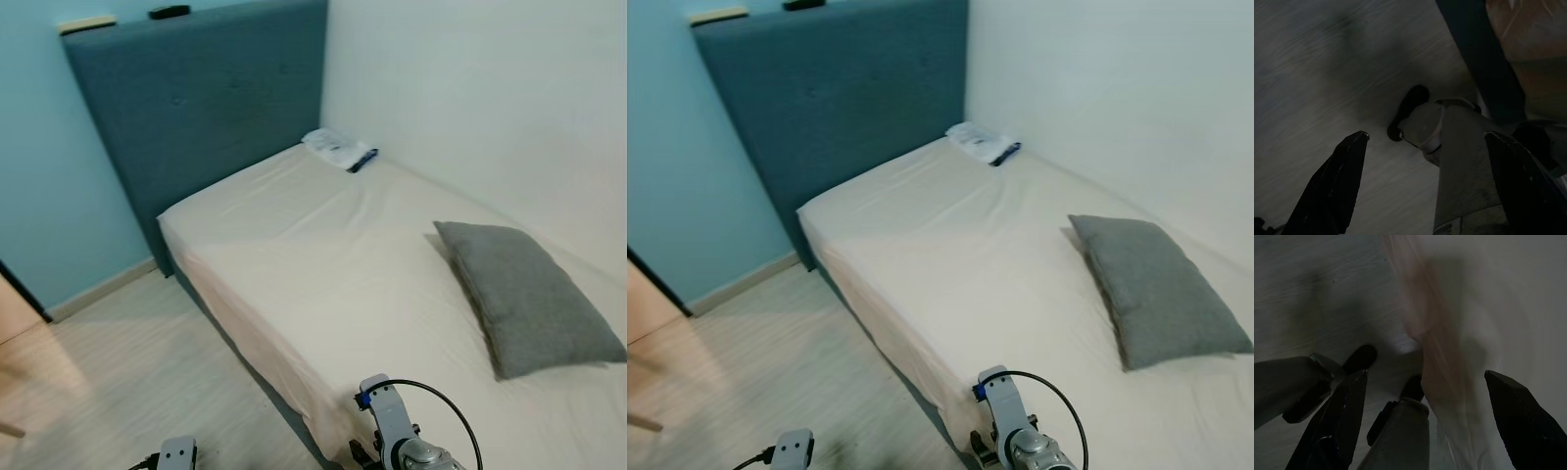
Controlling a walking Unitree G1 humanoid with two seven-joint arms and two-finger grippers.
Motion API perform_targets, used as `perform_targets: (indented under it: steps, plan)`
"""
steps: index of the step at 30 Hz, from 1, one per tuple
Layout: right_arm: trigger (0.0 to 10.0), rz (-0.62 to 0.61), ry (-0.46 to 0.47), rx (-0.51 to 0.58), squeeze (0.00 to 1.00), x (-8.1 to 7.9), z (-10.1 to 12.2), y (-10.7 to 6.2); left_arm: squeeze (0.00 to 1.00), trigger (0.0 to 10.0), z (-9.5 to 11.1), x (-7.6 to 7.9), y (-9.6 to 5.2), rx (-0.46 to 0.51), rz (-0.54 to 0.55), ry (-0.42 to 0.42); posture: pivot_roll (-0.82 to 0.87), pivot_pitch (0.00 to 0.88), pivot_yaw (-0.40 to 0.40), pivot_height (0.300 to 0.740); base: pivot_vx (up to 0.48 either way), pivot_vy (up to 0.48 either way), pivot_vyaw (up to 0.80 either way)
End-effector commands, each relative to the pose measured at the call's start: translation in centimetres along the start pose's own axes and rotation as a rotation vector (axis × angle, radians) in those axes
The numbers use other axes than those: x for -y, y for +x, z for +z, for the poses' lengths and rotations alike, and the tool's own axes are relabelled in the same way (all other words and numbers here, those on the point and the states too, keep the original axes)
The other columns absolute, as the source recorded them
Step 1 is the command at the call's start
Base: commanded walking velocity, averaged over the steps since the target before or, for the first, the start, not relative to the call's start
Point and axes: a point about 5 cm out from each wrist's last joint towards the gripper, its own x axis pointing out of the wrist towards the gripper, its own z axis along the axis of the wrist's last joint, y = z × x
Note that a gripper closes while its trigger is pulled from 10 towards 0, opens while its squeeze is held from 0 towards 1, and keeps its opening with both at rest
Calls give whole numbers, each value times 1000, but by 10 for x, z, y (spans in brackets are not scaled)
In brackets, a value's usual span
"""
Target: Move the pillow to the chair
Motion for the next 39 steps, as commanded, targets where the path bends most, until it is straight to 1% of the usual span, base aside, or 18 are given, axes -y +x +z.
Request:
perform_targets:
  steps: [1,2,3,4,5,9,13,14,17,21,25,26,28,29,34,39]
  plan:
    - [10000,-14,2,-13,0,2,-5,-1,0,10000,-5,-1,-1,-21,3,9,13,63,-62,740,0,0,706]
    - [10000,-19,4,-15,0,3,-5,-1,0,10000,-5,-1,-1,-22,3,10,12,63,-61,740,0,0,706]
    - [10000,-41,-21,-21,0,5,-5,-1,0,10000,-5,-1,-1,-23,0,16,12,64,-61,740,0,0,538]
    - [10000,-41,-21,-21,0,5,-5,-1,0,10000,-5,-1,-1,-23,0,16,12,64,-61,740,0,0,538]
    - [10000,-83,-34,-30,0,9,-5,-2,0,10000,-6,0,-1,-26,-5,26,9,64,-58,740,0,0,0]
    - [10000,-106,-20,-24,0,12,-5,-2,0,10000,-6,1,-1,-29,-12,35,6,67,-55,740,0,0,0]
    - [10000,-108,6,-22,0,13,-5,-2,0,10000,-6,1,-1,-31,-15,37,4,69,-53,740,0,0,0]
    - [10000,-104,-21,-25,0,12,-5,-2,0,10000,-6,1,-1,-31,-15,38,3,70,-50,740,0,0,0]
    - [10000,-81,-41,-27,0,10,-7,-2,0,10000,-6,1,-1,-32,-15,39,2,70,-50,740,0,0,750]
    - [10000,-61,-19,-31,0,7,-9,-2,0,10000,-6,2,-1,-32,-17,42,2,71,-51,740,0,0,755]
    - [10000,-67,0,-22,0,7,-8,-2,0,10000,-6,2,-1,-31,-17,42,2,72,-50,740,0,0,750]
    - [10000,-79,24,-17,0,8,-7,-2,0,10000,-6,1,-1,-31,-17,41,2,73,-51,740,0,0,0]
    - [10000,-103,22,-28,0,10,-7,-2,0,10000,-6,1,-1,-31,-17,41,2,76,-51,740,0,0,0]
    - [10000,-101,64,-23,0,10,-6,-2,0,10000,-6,1,-1,-31,-17,40,1,77,-51,740,0,0,0]
    - [10000,-110,56,-39,0,12,-9,-2,0,10000,-6,1,-1,-31,-19,45,3,76,-53,740,0,0,-798]
    - [10000,-117,41,-43,0,12,-10,-3,0,10000,-6,1,-1,-36,-22,59,2,73,-51,740,0,0,0]
